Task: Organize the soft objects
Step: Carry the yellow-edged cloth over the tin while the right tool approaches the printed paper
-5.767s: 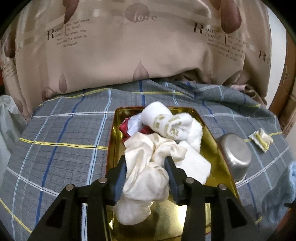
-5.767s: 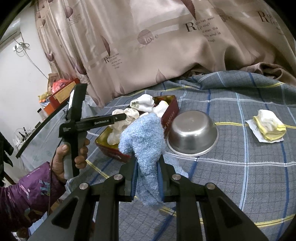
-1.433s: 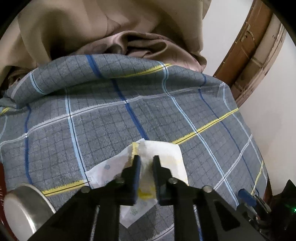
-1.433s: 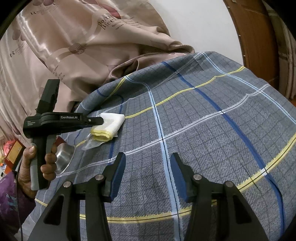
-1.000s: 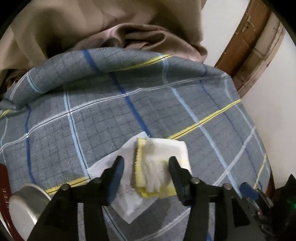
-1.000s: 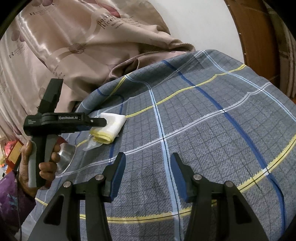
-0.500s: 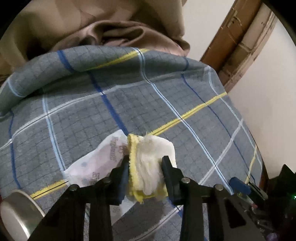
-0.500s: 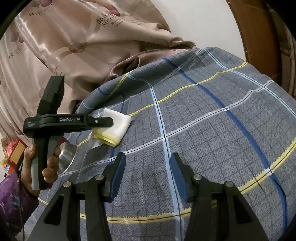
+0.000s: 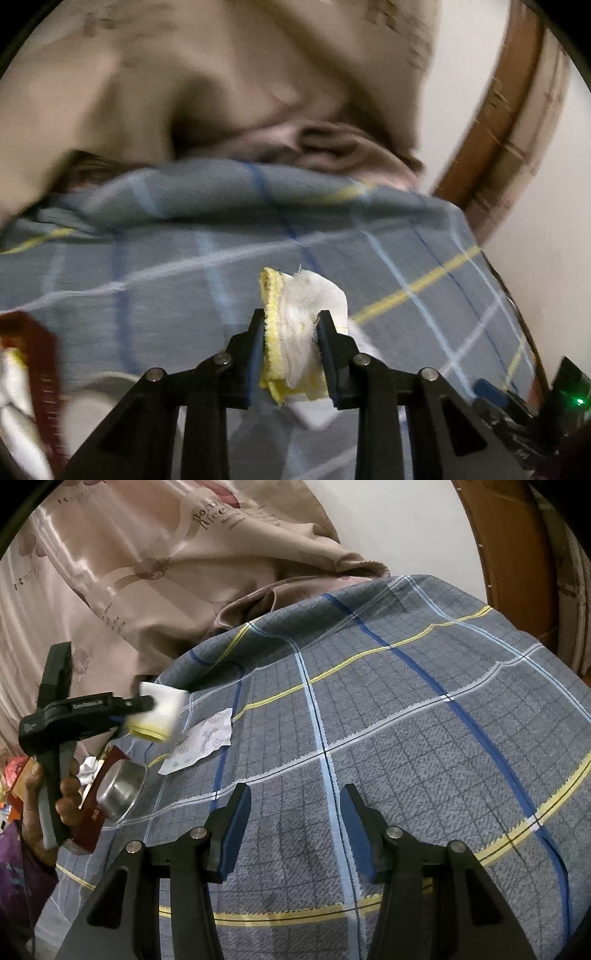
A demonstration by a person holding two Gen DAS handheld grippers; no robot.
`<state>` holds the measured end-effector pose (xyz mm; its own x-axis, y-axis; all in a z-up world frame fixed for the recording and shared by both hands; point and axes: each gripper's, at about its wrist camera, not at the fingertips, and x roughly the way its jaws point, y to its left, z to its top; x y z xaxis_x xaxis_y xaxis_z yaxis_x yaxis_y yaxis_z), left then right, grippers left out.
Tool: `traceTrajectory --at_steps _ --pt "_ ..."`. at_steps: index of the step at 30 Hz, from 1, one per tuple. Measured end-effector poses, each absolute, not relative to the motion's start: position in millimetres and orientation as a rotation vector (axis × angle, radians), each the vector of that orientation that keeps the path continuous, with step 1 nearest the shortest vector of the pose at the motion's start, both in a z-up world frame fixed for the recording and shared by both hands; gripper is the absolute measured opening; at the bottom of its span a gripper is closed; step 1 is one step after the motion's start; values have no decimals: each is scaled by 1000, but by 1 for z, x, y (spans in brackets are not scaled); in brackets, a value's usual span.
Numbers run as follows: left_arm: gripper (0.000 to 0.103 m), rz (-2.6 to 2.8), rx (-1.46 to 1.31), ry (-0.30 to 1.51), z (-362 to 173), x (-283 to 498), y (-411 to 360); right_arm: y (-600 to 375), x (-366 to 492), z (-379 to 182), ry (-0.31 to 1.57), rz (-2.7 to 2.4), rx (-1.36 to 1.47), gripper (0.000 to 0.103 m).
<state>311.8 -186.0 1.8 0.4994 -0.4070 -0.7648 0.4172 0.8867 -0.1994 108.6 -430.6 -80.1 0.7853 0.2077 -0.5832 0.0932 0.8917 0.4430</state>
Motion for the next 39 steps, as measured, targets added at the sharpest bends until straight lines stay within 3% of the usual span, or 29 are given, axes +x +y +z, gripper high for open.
traceTrajectory --at_steps 14,32,35,39 --pt "28 -143 -137 852 16 327 -17 -427 113 -81 712 26 447 47" --pt "28 -134 -217 773 37 208 50 -362 143 -45 722 140 314 50" --pt "28 -150 -268 775 39 192 54 -336 161 -34 713 213 270 63" --pt "28 -166 -325 770 44 171 58 -309 187 -31 736 264 198 64"
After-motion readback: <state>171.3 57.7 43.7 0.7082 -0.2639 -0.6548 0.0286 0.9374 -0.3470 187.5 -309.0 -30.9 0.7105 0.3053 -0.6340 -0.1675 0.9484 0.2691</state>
